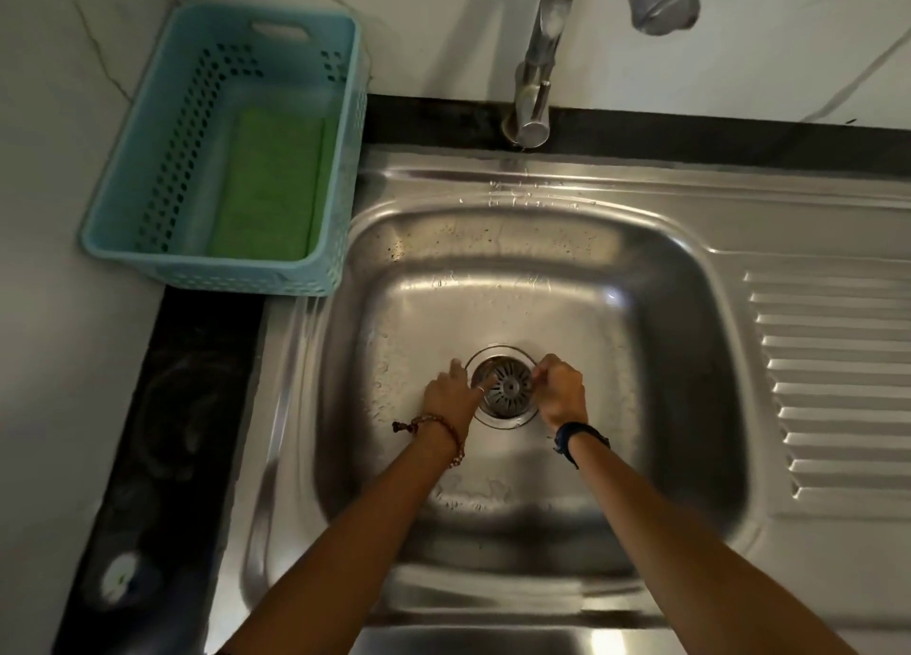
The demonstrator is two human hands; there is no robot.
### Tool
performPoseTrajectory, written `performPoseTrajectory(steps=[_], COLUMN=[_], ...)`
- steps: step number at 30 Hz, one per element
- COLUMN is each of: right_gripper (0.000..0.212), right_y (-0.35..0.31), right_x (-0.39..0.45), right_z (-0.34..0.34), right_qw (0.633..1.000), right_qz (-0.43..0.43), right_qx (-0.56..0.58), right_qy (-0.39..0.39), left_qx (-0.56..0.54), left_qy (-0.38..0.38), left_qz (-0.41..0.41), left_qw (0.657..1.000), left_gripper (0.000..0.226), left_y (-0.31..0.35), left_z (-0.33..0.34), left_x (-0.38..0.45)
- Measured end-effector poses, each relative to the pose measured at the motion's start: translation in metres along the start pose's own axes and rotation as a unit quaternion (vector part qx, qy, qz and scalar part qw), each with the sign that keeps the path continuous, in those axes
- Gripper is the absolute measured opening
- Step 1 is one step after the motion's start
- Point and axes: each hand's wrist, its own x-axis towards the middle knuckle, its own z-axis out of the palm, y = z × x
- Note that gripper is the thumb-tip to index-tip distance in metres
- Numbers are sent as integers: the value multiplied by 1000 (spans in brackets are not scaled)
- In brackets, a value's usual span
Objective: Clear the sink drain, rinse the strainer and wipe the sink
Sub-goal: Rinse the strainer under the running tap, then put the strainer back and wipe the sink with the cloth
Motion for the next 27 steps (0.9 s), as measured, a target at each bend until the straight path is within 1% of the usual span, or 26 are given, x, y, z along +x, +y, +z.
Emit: performPoseTrajectory(steps=[2, 3, 5, 7, 9, 11, 13, 15, 17, 19, 20, 21, 23, 24, 25, 27], right_gripper=[25, 25, 24, 27, 30, 32, 32, 30, 25, 15, 15, 21, 42, 50, 53, 41], right_y=[4, 5, 9, 12, 14, 14, 12, 7, -1, -9, -13, -16, -24, -30, -39, -61], right_x=[-2, -4, -9, -13, -16, -18, -21, -24, -29, -35, -38, -41, -50, -55, -60, -69], right_z=[1, 1, 4, 8, 10, 10, 5, -2, -9, -17, -21, -24, -30, -35, -41, -55], right_qw=[1000, 998, 988, 976, 971, 968, 973, 982, 989, 993, 993, 992, 983, 979, 978, 977], right_qz=[-10, -23, -61, -88, -88, -88, -84, -77, -82, -93, -100, -107, -133, -145, -154, -181], right_qx=[-25, -53, -136, -196, -214, -221, -200, -154, -106, -69, -56, -49, -48, -43, -29, 17], right_qy=[-12, -19, -32, -45, -65, -75, -81, -80, -64, -35, -35, -55, -116, -135, -137, -113], left_qx=[29, 59, 45, 44, 32, 2, -17, -29, -63, -77, -88, -99, -126, -142, -156, -180], left_qy=[9, -6, -13, -2, 10, 18, 18, 32, 84, 142, 159, 169, 184, 196, 212, 258], left_qz=[22, 35, 22, 12, -1, -25, -31, -23, -18, -15, -13, -12, -19, -22, -21, -13], left_qw=[999, 998, 999, 999, 999, 1000, 999, 999, 994, 987, 983, 981, 975, 970, 964, 949], left_gripper=[51, 53, 54, 47, 40, 39, 43, 50, 46, 39, 39, 41, 46, 47, 47, 47], left_y=[6, 8, 9, 9, 10, 11, 11, 8, 5, 6, 8, 10, 13, 12, 11, 4], left_z=[4, 3, 3, 2, 3, 1, -1, 0, 0, -3, -5, -7, -17, -23, -32, -54], left_x=[3, 3, 4, 6, 6, 6, 4, 0, -8, -19, -24, -29, -40, -47, -55, -74])
